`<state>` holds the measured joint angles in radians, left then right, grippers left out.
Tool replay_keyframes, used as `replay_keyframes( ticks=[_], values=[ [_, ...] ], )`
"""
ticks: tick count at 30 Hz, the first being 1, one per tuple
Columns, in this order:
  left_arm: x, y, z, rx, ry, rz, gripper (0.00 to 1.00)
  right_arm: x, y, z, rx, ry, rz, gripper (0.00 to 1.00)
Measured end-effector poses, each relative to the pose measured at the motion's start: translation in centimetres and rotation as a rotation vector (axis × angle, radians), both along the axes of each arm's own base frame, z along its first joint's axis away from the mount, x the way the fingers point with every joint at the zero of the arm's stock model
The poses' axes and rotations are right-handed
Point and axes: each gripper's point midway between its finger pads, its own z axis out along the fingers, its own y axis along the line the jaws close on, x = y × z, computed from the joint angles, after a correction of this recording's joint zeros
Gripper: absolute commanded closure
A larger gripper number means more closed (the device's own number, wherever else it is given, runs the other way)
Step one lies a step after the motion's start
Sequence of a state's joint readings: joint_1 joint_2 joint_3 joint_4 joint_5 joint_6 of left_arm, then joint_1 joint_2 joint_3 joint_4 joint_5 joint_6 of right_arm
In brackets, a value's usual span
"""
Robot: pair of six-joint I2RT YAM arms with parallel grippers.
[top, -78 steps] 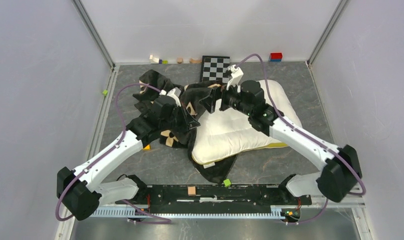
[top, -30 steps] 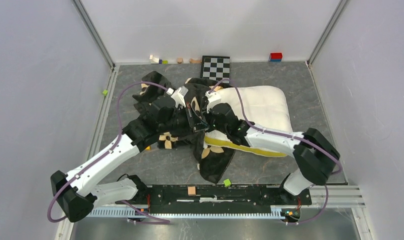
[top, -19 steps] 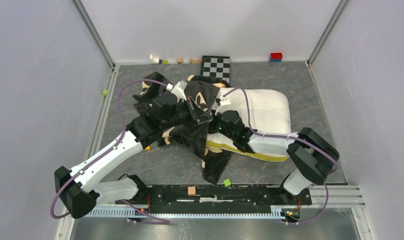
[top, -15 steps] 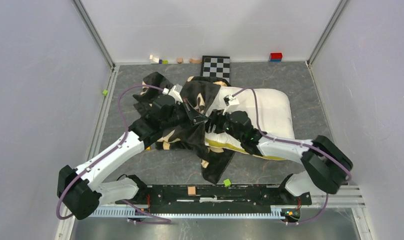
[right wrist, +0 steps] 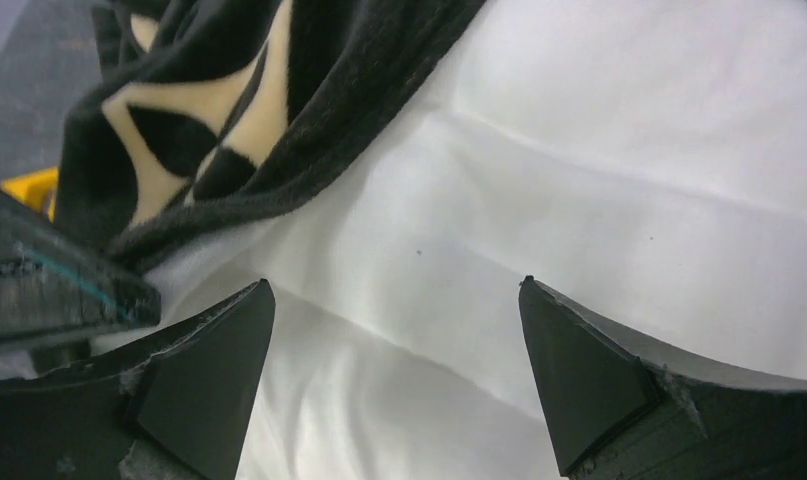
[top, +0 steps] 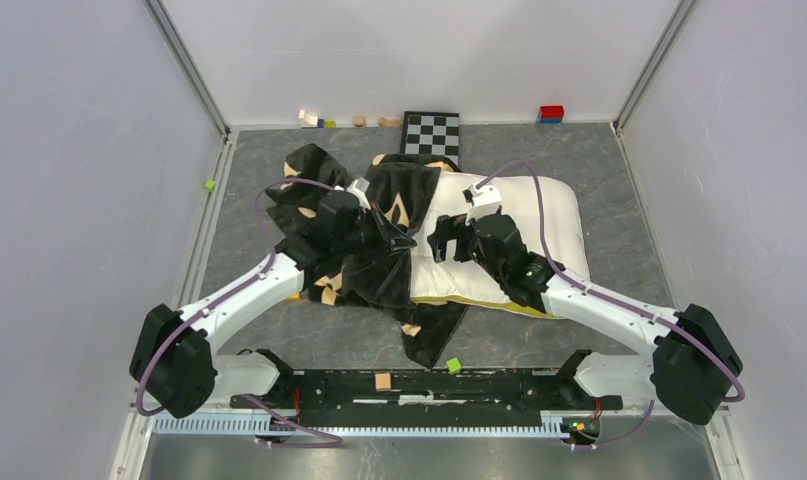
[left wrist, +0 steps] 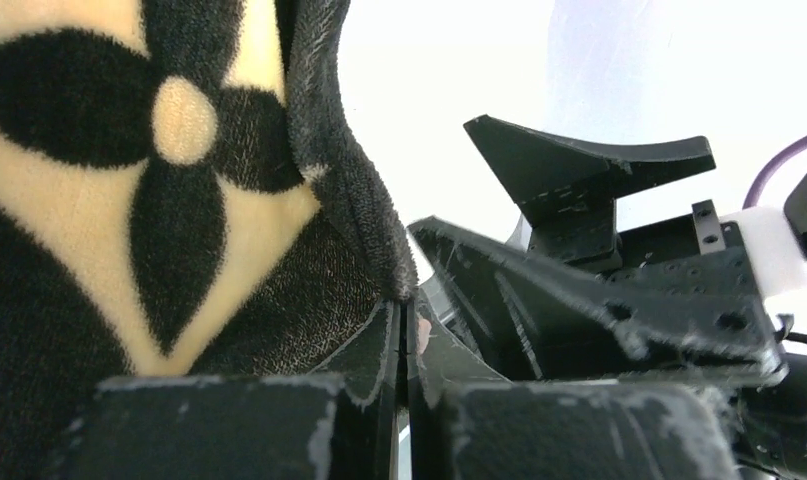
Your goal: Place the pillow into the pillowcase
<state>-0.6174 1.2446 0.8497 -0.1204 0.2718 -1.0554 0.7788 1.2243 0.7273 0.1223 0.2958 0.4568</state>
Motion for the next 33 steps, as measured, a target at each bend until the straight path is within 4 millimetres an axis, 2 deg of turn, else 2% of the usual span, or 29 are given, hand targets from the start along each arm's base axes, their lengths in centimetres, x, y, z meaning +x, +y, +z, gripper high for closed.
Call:
replay_keyframes(
  ticks=[4, 6, 7, 8, 10, 12, 14, 18, 21, 23, 26, 28, 30, 33],
  values=[
    [0.4, -1.1, -0.4, 0.01, 0.031, -0.023, 0.98, -1.7, 0.3, -2.7, -0.077, 0.026, 0.122, 0.02],
    [0.5, -2.4, 0.6, 0.01, 0.028, -0.048, 0.98, -3.1, 0.0, -5.2, -0.113, 0.054, 0.179, 0.02],
    [0.4, -3.2, 1.6, 0.002, 0.015, -0.065, 0.98, -3.8, -0.2, -6.6, -0.128, 0.071, 0.198, 0.07],
    [0.2, -4.0, 2.7, -0.009, 0.0, -0.083, 0.98, -4.4, -0.5, -8.1, -0.143, 0.095, 0.214, 0.2],
    [-0.4, -6.0, 5.2, -0.037, -0.041, -0.123, 0.98, -4.6, -0.1, -9.5, -0.142, 0.12, 0.231, 0.5],
    [-1.2, -7.9, 7.5, -0.061, -0.083, -0.158, 0.98, -4.0, 0.4, -9.5, -0.102, 0.117, 0.232, 0.82],
    [-2.2, -9.9, 9.7, -0.084, -0.126, -0.186, 0.98, -3.2, 0.5, -9.0, -0.019, 0.121, 0.213, 0.99],
    [-5.1, -12.7, 12.5, -0.111, -0.186, -0.24, 0.98, -1.7, -0.1, -8.8, 0.173, 0.189, 0.169, 1.0],
    [-5.7, -13.4, 11.9, -0.102, -0.185, -0.249, 0.98, -1.5, 0.3, -8.6, 0.274, 0.239, 0.158, 1.0],
    [-5.4, -13.3, 10.2, -0.082, -0.174, -0.238, 0.98, -1.8, 0.6, -8.3, 0.34, 0.251, 0.151, 0.99],
    [-5.2, -12.0, 5.4, -0.009, -0.124, -0.213, 0.96, -2.7, 0.1, -8.4, 0.391, 0.271, 0.124, 0.84],
    [-4.8, -10.1, 1.8, 0.053, -0.083, -0.175, 0.96, -2.9, -0.5, -7.7, 0.401, 0.252, 0.103, 0.7],
    [-4.2, -7.8, -0.7, 0.098, -0.051, -0.13, 0.96, -3.1, -1.1, -6.4, 0.408, 0.217, 0.085, 0.57],
    [-2.3, -4.8, -2.7, 0.136, -0.024, -0.043, 0.97, -2.8, -2.4, -3.4, 0.415, 0.122, 0.045, 0.38]
  ],
)
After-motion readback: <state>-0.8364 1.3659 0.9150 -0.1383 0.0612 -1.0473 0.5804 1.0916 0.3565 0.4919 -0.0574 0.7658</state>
